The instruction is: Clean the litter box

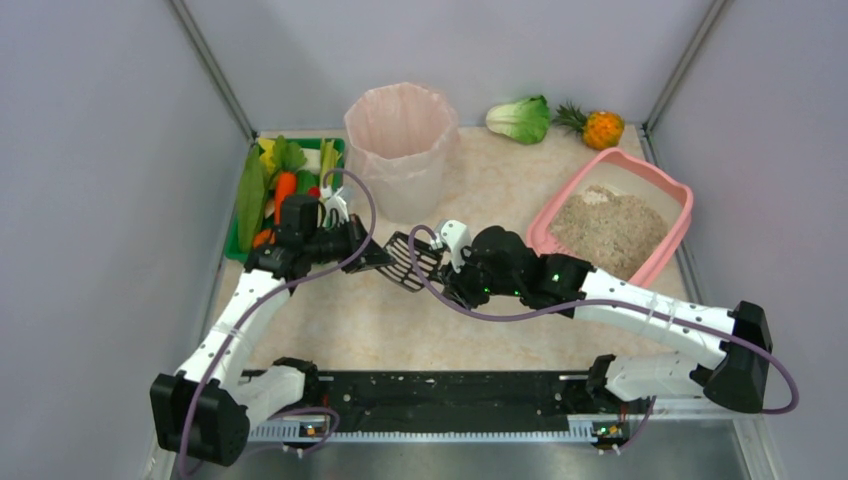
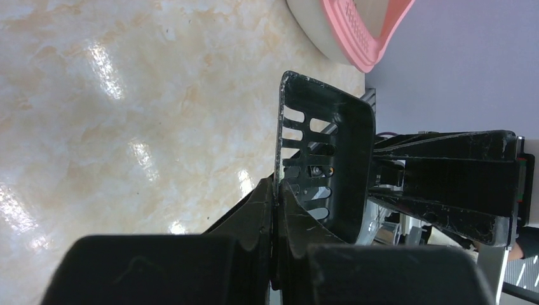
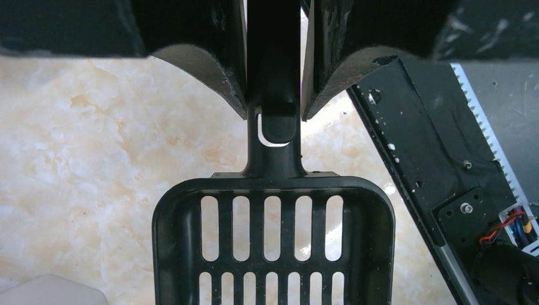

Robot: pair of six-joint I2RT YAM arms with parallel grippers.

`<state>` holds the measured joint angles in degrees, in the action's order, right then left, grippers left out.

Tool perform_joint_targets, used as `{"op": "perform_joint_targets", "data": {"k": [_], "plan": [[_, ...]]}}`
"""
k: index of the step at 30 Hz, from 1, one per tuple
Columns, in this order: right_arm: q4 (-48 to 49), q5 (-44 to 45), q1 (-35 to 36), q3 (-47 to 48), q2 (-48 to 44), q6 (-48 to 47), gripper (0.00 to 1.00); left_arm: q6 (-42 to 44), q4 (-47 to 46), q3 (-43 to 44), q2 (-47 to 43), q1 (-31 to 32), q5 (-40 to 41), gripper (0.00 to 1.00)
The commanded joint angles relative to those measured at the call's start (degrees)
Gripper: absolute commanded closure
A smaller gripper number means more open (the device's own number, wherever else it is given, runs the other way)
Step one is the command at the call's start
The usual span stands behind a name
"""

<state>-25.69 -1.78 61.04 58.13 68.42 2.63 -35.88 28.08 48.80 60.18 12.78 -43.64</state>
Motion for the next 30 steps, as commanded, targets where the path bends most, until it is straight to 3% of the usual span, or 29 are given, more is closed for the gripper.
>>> {"op": "perform_joint_targets", "data": {"k": [1,18,20,24,27,30], "plan": [[2.4,-1.2,1.1,0.6,-0.1,0.3,0.68,-0.3,-2.1,-0.8,-0.2,-0.4,-1.7,1.0],[-0.4,-0.9,1.1,1.7,-0.4,-0.4,0.71,-1.2,-2.5,-2.3,2.3,-3.8,-2.5,1.0],[-0.7,-1.0,1.1,1.9,-0.4,-0.6,0.77,-1.1,-2.6,-2.3,2.6,-4.0,-2.6,1.0],[-1.6,-0.6,1.1,2.6,0.0,-1.1,1.0,-1.2,-2.7,-2.3,3.0,-4.3,-2.2,1.0],[-2.8,-0.6,1.1,3.7,0.5,-1.1,1.0,-0.7,-2.3,-1.6,2.7,-4.4,-0.6,0.99],[-4.7,0.2,1.1,5.0,1.0,-1.1,1.0,1.1,0.4,0.8,1.6,-4.4,3.8,0.83]]}}
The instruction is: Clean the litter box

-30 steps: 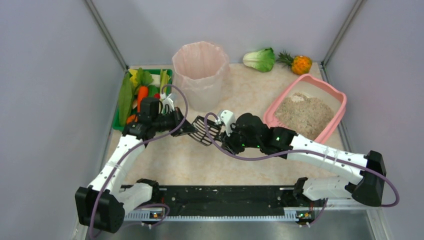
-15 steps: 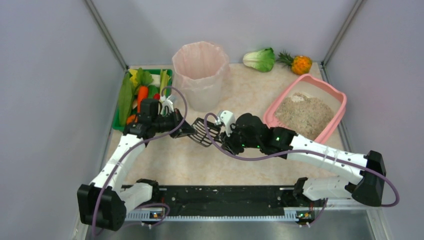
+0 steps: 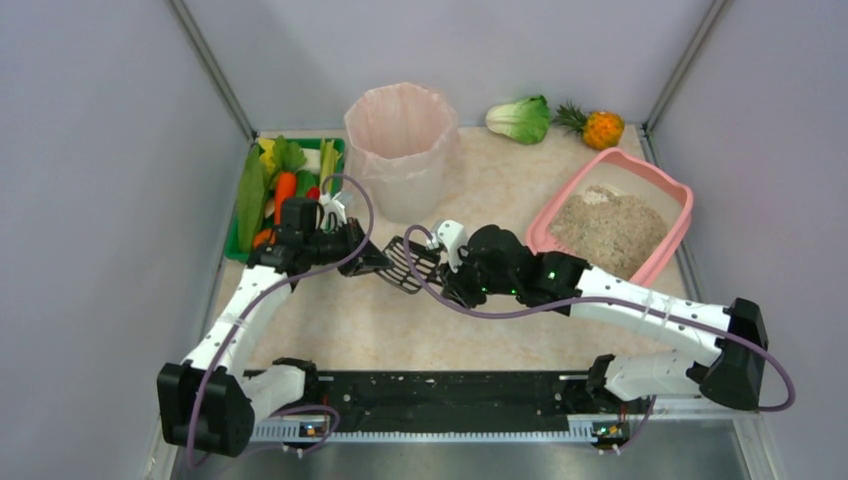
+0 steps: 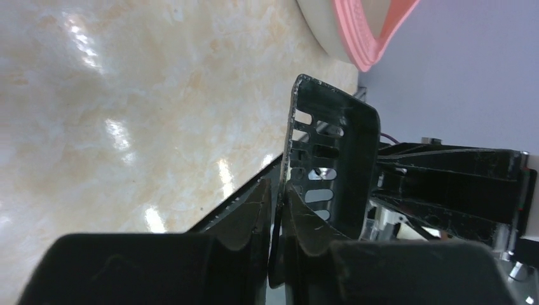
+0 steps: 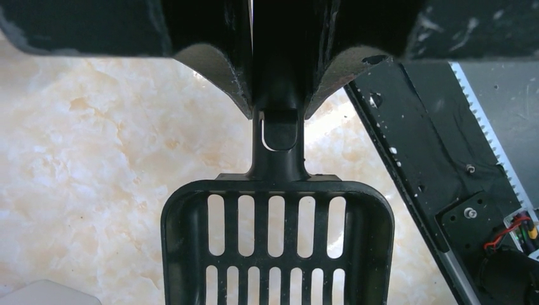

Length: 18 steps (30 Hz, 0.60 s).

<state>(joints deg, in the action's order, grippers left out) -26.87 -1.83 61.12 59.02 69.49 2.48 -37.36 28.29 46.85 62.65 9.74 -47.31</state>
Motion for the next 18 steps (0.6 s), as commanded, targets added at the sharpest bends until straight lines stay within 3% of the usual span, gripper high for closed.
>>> {"op": "perform_joint_targets", "data": {"k": [1,5,7,8,9,18], "plan": [[-4.4,0.4,0.9,4.5,-0.1,-1.1,1.0,3.3,1.2,3.7,-1.3,-1.4,9.2,0.75],[-8.6,0.9,-0.5,5.9,-0.2,-0.3,1.0,6.3,4.2,7.9,-3.6,-1.4,16.4,0.45],[-11.1,1.2,-2.0,6.5,-0.6,0.6,1.0,7.7,4.6,9.4,-5.1,-1.4,20.4,0.23],[-12.6,1.3,-2.8,6.9,-0.8,1.0,1.0,8.5,4.7,10.1,-5.9,-1.4,22.2,0.07],[-14.2,1.4,-3.8,7.4,-1.0,1.5,1.0,9.1,4.7,10.5,-6.7,-1.3,24.2,0.02],[-28.2,6.4,-12.7,14.1,-1.6,7.1,1.0,14.1,1.3,12.9,-12.5,-1.4,38.5,0.01]]}}
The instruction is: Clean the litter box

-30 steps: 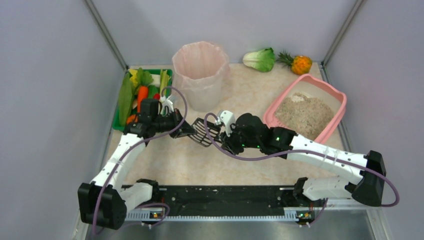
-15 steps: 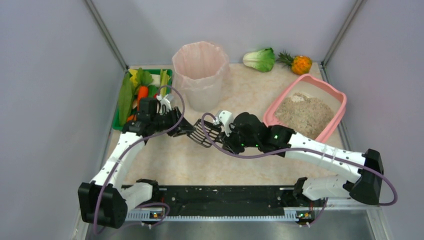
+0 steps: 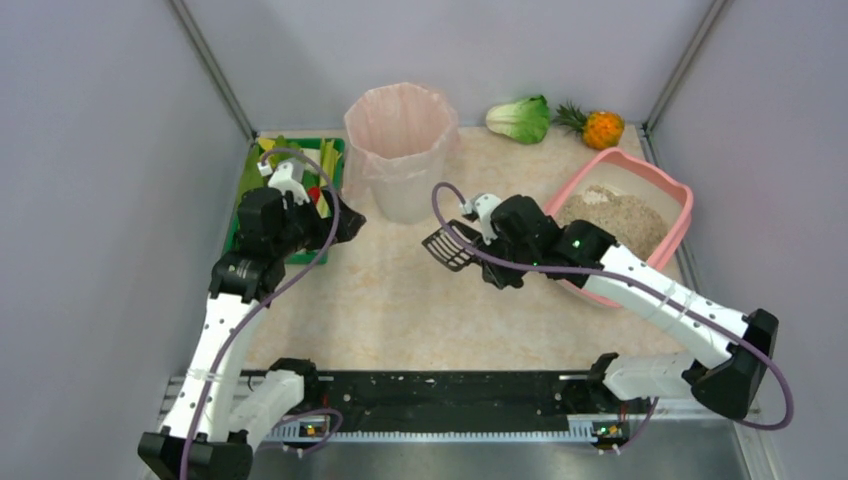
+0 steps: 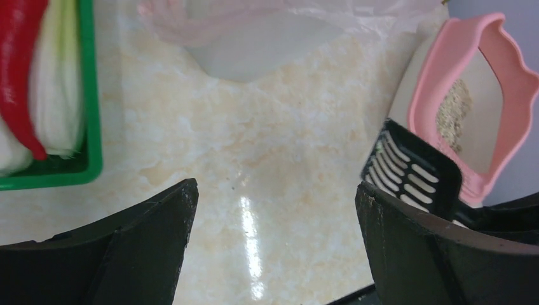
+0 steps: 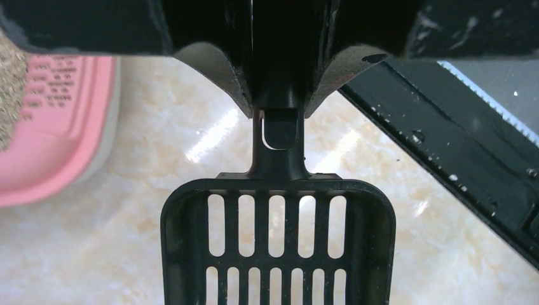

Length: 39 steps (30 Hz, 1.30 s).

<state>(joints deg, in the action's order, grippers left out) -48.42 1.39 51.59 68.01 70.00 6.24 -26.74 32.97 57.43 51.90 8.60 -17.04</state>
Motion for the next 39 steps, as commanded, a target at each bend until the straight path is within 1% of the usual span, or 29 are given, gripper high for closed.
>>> {"op": "perform_joint_targets", "data": {"k": [1,6,10,14,16,20,22,24,27,29,33,34,35,37,39], "plan": [[-7.3,3.3,-4.3,5.7,-2.6,4.0,1.0,3.6,-4.1,2.3,-1.9,-0.3,8.9,0.01],[-9.5,4.5,-11.7,7.0,-4.1,6.7,1.0,2.5,-7.5,3.4,-0.8,-0.3,10.6,0.01],[-10.3,9.9,-13.7,6.6,-4.8,7.3,1.0,-0.2,-9.0,6.4,3.0,-0.3,12.3,0.02],[-9.9,14.6,-14.2,5.5,-6.1,8.0,1.0,-4.1,-10.5,13.7,10.0,-0.3,13.8,0.03],[-9.0,15.7,-14.2,4.7,-7.0,8.0,1.0,-5.1,-10.4,19.2,15.0,-0.3,14.3,0.04],[-6.7,16.4,-14.3,3.1,-9.1,8.2,1.0,-4.2,-9.1,30.4,26.0,-0.2,16.2,0.07],[-6.6,17.1,-14.3,2.9,-9.5,8.4,1.0,-3.1,-7.5,34.9,30.9,-0.2,18.9,0.11],[-6.7,17.8,-14.3,3.0,-9.8,8.9,1.0,-1.5,-5.8,38.9,35.6,-0.2,19.3,0.14],[-8.0,19.4,-14.3,4.1,-10.3,10.6,1.0,-0.5,-2.9,44.4,41.5,-0.2,18.1,0.21],[-8.3,19.9,-14.3,4.2,-11.0,11.1,1.0,-0.1,-0.9,47.2,44.6,-0.2,17.5,0.28],[-8.9,22.0,-14.3,3.6,-11.7,11.0,1.0,1.0,0.0,48.1,46.1,-0.2,17.3,0.46],[-9.2,22.6,-14.4,3.7,-11.9,11.0,1.0,1.6,0.1,48.1,46.2,-0.2,15.8,0.5],[-9.4,23.2,-14.3,3.7,-12.0,11.0,1.0,2.2,0.2,48.0,46.1,-0.2,15.1,0.54],[-9.5,24.2,-14.3,3.6,-12.3,10.9,1.0,3.1,0.2,48.0,46.1,-0.2,13.8,0.66],[-9.5,24.7,-14.3,3.7,-12.4,10.7,1.0,3.7,0.3,48.0,46.1,0.0,12.2,0.8]]}}
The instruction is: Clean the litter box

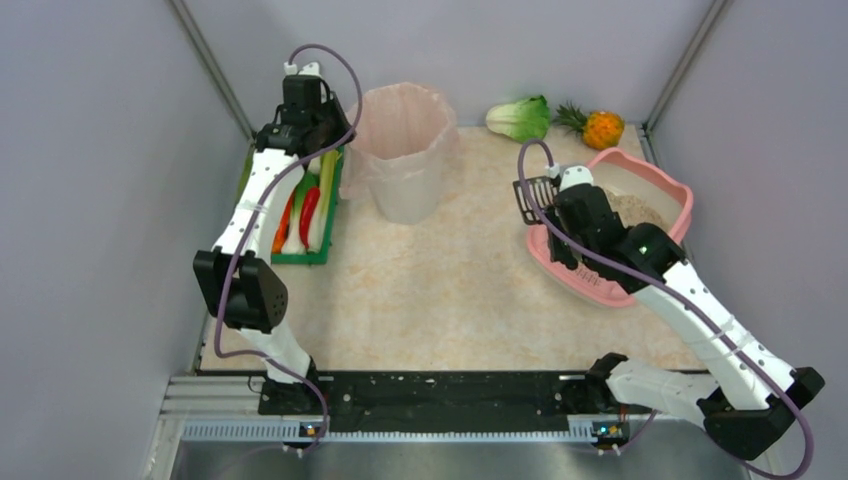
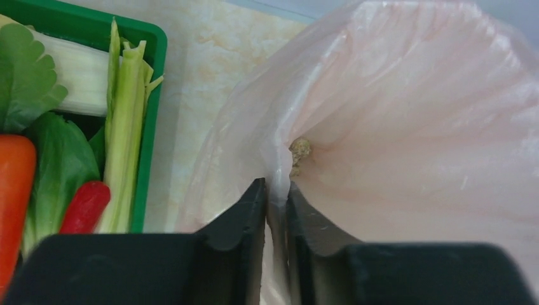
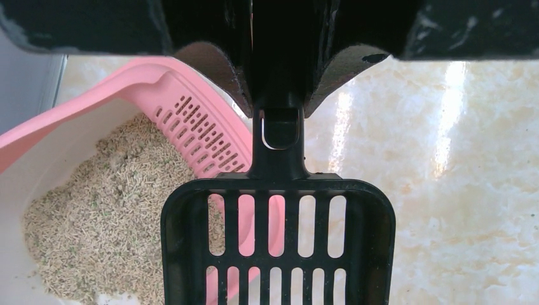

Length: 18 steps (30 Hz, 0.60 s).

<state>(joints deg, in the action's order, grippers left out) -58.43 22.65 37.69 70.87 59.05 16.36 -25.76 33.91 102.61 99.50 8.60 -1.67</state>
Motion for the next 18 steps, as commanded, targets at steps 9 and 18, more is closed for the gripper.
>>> {"op": "perform_joint_targets", "data": {"k": [9,18], "plan": [[-2.4,8.1,-0.7,1.9,-0.2,1.9,1.0,8.7,8.6,10.1,-1.0,7.6,3.6,1.0],[-5.3,6.0,-6.1,1.5,0.3,3.0,1.0,7.6,11.7,12.7,0.3,17.7,3.6,1.0]]}}
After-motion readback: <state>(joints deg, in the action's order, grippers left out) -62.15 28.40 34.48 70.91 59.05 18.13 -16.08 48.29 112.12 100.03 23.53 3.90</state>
